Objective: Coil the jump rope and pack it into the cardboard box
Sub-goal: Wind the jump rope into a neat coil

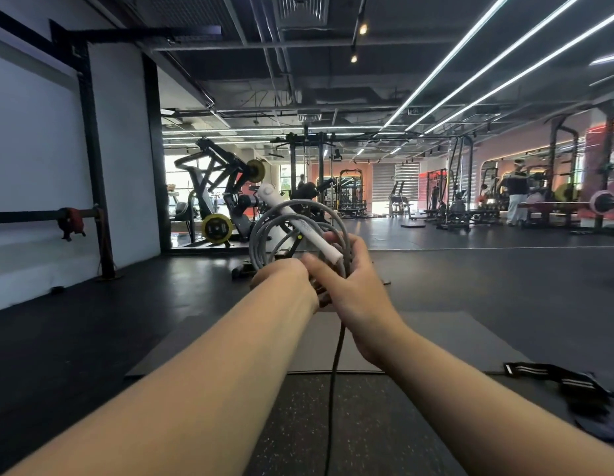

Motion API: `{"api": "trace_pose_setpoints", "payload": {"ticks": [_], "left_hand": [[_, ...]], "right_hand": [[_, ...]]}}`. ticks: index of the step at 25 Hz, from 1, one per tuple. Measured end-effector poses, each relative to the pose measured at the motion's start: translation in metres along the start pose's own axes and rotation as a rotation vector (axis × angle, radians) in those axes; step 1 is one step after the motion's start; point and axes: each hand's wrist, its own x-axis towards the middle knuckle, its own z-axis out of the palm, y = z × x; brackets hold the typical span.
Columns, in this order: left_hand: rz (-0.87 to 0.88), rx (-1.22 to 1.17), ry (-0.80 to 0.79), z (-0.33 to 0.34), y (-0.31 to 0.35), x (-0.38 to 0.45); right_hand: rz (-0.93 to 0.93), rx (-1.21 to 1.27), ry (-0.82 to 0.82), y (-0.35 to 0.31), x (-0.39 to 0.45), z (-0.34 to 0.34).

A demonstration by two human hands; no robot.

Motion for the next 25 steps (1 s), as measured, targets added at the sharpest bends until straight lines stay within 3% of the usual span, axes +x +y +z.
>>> {"api": "trace_pose_setpoints", "payload": {"ticks": [3,7,8,10,12,14,17,19,22,25], "left_hand": [[-0.099,0.000,0.080,-0.001,-0.001,-0.001],[-0.019,0.233,0.187,-0.022,-0.011,-0.002],[0.127,0.320,0.283,-0.030,-0.013,0.002],[0.656,0.772,0.426,-0.044,-0.008,0.001],[1.249,1.352,0.375,-0.050,0.007,-0.012],[1.466,1.717,0.172,-0.044,0.024,-0.025],[1.206,1.684,-0.140,-0.033,0.035,-0.024],[1.038,1.597,-0.264,-0.035,0.044,-0.018],[0.841,1.517,-0.368,-0.045,0.056,-0.013],[0.735,1.406,-0.370,-0.061,0.058,-0.010]], "right_hand": [[-0.055,-0.100,0.035,0.003,0.010,-0.007],[-0.072,-0.251,-0.058,-0.005,0.027,-0.017],[-0.098,-0.322,-0.089,-0.008,0.030,-0.020],[-0.115,-0.473,-0.183,-0.014,0.035,-0.025],[-0.105,-0.616,-0.278,-0.022,0.039,-0.027],[-0.145,-0.738,-0.360,-0.028,0.042,-0.025],[-0.200,-0.785,-0.441,-0.038,0.046,-0.023],[-0.136,-0.731,-0.479,-0.043,0.047,-0.025],[-0.049,-0.827,-0.525,-0.050,0.047,-0.031],[0.100,-0.829,-0.570,-0.060,0.045,-0.044]]}}
